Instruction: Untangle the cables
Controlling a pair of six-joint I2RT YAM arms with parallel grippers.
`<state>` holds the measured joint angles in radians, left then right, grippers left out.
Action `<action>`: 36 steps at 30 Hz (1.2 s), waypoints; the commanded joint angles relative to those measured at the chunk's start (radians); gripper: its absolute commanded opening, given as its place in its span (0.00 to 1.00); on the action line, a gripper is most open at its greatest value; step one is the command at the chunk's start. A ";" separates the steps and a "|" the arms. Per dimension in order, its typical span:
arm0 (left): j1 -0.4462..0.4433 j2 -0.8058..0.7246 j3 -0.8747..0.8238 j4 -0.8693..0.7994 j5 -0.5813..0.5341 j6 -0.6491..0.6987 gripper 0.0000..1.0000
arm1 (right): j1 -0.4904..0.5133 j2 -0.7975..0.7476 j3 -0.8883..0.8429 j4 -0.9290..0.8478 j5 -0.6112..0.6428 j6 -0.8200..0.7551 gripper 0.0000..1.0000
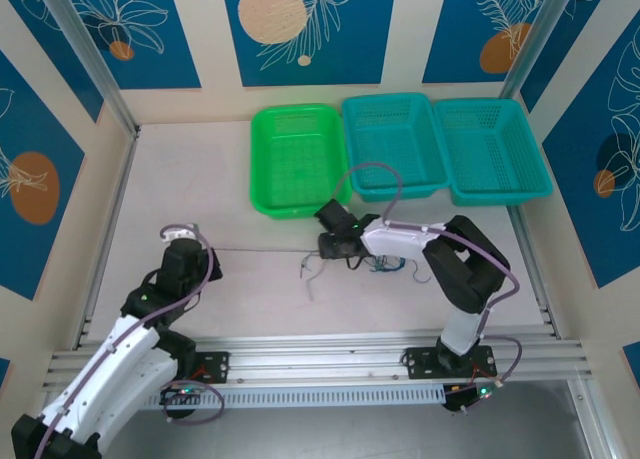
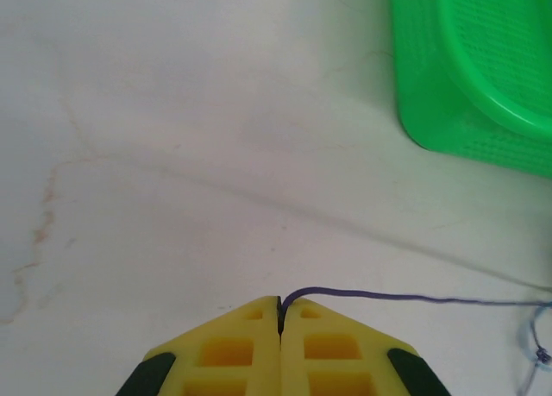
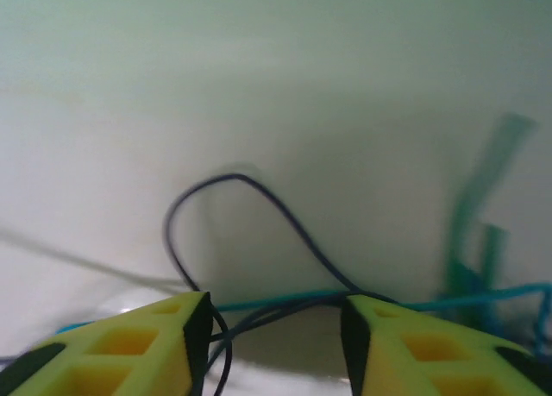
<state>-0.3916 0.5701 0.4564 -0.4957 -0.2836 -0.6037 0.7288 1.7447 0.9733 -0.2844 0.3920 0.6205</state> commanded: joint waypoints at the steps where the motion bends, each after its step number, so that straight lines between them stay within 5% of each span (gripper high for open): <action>1: 0.050 -0.076 0.027 -0.090 -0.148 -0.025 0.00 | -0.112 -0.101 -0.117 -0.043 0.021 0.100 0.44; 5: 0.083 -0.103 0.005 -0.072 -0.110 -0.010 0.00 | -0.188 -0.180 -0.207 -0.006 -0.050 0.082 0.42; 13: 0.080 0.013 -0.093 0.193 0.245 0.072 0.00 | -0.176 -0.215 -0.193 0.008 -0.119 0.034 0.00; 18: 0.079 0.036 -0.070 0.172 0.201 0.099 0.44 | -0.175 -0.241 -0.191 0.007 -0.135 0.011 0.00; 21: 0.078 -0.010 -0.056 0.217 0.225 0.150 0.51 | -0.174 -0.263 -0.188 -0.001 -0.169 -0.012 0.00; 25: 0.048 0.025 -0.019 0.337 0.392 0.229 0.50 | -0.164 -0.299 -0.177 -0.020 -0.210 -0.040 0.00; 27: -0.020 0.100 0.023 0.364 0.435 0.285 0.51 | -0.157 -0.323 -0.170 -0.033 -0.225 -0.056 0.00; 32: -0.295 0.334 0.153 0.347 0.347 0.582 0.58 | -0.143 -0.400 -0.167 -0.048 -0.285 -0.123 0.00; 36: -0.419 0.490 0.188 0.407 0.370 0.788 0.66 | -0.125 -0.503 -0.193 -0.055 -0.342 -0.163 0.00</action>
<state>-0.7559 1.0039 0.6197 -0.1329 0.0635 -0.0414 0.5896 1.3231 0.7834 -0.3164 0.1295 0.5144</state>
